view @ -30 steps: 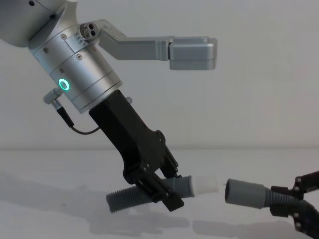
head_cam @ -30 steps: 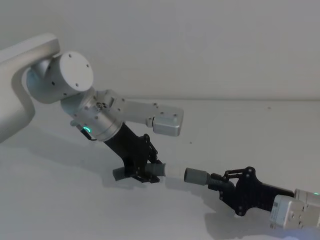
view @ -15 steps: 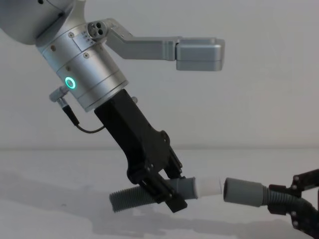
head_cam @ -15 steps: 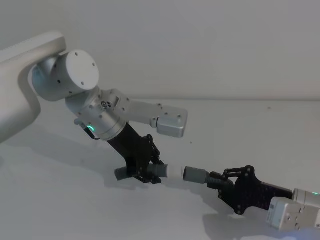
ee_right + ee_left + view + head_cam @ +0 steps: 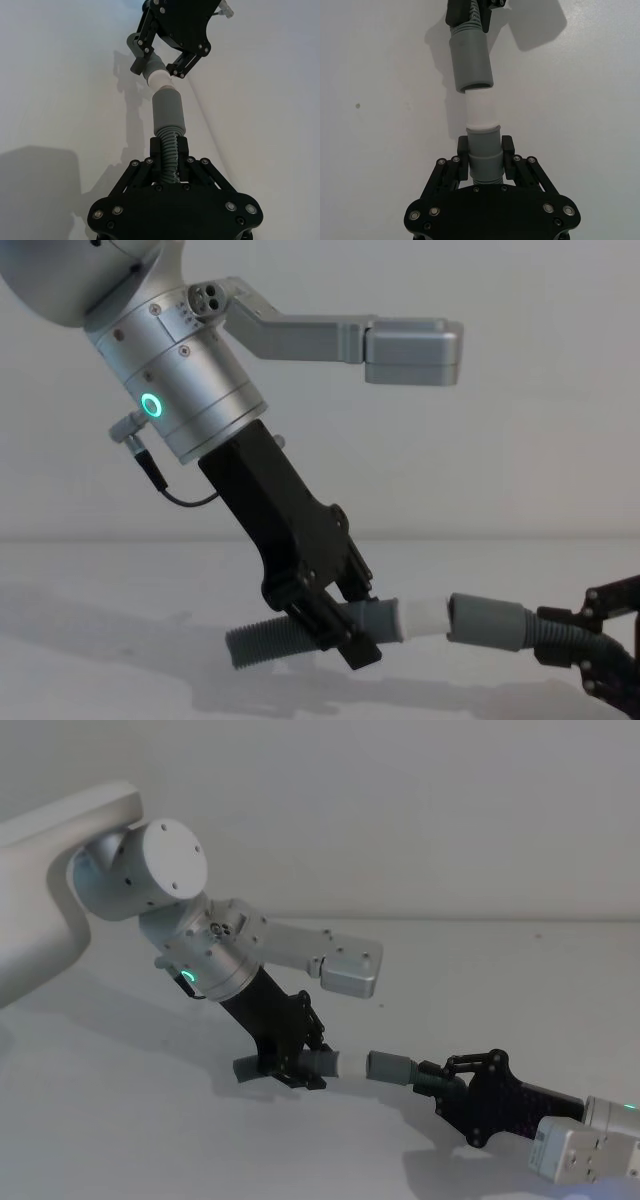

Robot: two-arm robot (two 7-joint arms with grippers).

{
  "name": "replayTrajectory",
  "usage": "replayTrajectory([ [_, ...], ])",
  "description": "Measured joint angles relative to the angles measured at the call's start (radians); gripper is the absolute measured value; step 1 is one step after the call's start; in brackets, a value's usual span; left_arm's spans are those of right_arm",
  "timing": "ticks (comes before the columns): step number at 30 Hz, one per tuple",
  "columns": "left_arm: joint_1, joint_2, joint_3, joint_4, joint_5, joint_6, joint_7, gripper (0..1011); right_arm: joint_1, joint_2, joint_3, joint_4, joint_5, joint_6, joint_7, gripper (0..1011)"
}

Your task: Use both hands to pick up one end of the pipe from the table, align the ends, and insert them.

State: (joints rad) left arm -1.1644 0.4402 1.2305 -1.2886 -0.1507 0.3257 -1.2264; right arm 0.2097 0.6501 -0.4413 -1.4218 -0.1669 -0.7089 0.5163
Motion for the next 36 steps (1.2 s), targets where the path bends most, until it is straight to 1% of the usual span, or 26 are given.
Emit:
replayTrajectory([
  [36, -0.021, -0.024, 0.024, 0.025, 0.003, 0.01, -0.018, 372, -0.007, 0.01, 0.004, -0.011, -0.017, -0.036, -0.006, 162],
])
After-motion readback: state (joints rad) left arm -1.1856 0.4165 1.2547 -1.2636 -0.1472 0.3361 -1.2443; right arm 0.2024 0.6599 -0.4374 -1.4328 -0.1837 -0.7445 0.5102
